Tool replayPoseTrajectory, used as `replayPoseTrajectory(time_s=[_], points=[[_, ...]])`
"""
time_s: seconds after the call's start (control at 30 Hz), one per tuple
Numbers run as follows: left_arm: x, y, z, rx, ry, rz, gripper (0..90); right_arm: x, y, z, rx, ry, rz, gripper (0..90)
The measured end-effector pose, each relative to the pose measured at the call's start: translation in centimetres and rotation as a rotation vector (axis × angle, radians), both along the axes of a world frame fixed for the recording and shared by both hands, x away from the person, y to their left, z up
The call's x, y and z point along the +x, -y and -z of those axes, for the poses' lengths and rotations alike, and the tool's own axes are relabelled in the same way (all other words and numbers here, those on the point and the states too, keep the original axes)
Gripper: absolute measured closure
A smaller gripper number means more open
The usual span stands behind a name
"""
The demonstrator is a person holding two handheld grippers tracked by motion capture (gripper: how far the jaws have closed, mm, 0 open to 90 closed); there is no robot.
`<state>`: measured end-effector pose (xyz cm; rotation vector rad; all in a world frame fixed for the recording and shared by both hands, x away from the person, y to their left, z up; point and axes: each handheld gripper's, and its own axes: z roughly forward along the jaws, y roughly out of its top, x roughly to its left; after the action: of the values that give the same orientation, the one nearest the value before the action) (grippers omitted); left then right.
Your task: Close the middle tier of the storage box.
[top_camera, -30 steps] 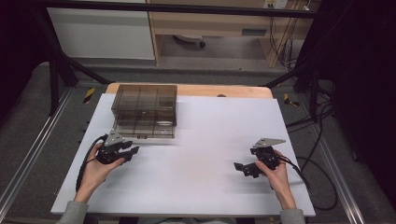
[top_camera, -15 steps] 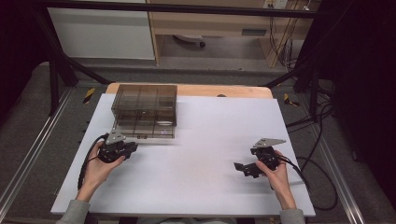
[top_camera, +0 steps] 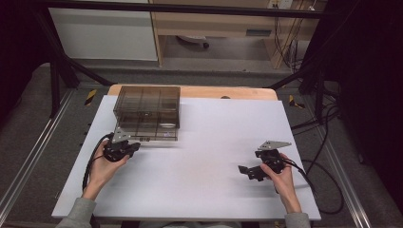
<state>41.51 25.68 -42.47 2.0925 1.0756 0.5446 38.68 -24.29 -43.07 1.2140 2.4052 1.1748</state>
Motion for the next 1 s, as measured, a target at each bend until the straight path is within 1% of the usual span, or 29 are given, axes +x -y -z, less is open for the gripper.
replayPoseTrajectory(time_s=[0.2,0.3,0.37,0.47,0.67,0.7,0.9,0.97,1.0], points=[[0.5,0.3,0.2,0.023,0.0,-0.012,89.1,0.0,0.1,0.0,-0.004,0.007,-0.002,1.5],[0.8,0.5,0.5,0.028,-0.001,-0.018,89.1,0.0,0.0,0.0,0.0,0.005,-0.001,1.5],[0.9,0.5,0.6,0.022,-0.003,-0.022,89.1,0.0,0.0,0.0,0.0,0.005,-0.001,1.5],[1.1,0.7,0.7,0.025,-0.004,-0.019,89.1,0.0,0.0,0.0,-0.001,0.005,-0.002,1.5],[1.3,0.9,1.1,0.028,0.003,-0.012,89.1,0.0,0.0,0.0,-0.001,0.001,0.0,1.5],[1.3,1.0,1.1,0.022,0.006,-0.005,89.1,0.0,0.0,0.1,-0.003,0.005,-0.001,1.5],[1.4,1.0,1.2,0.024,0.011,-0.008,89.1,0.0,0.0,0.0,0.0,0.004,-0.002,1.5],[1.3,1.0,1.1,0.02,0.02,-0.009,89.1,-0.1,0.1,-0.1,0.002,0.006,-0.001,1.5],[1.4,1.0,1.1,0.011,0.031,-0.001,89.1,-0.1,0.1,-0.1,0.002,0.009,0.0,1.5]])
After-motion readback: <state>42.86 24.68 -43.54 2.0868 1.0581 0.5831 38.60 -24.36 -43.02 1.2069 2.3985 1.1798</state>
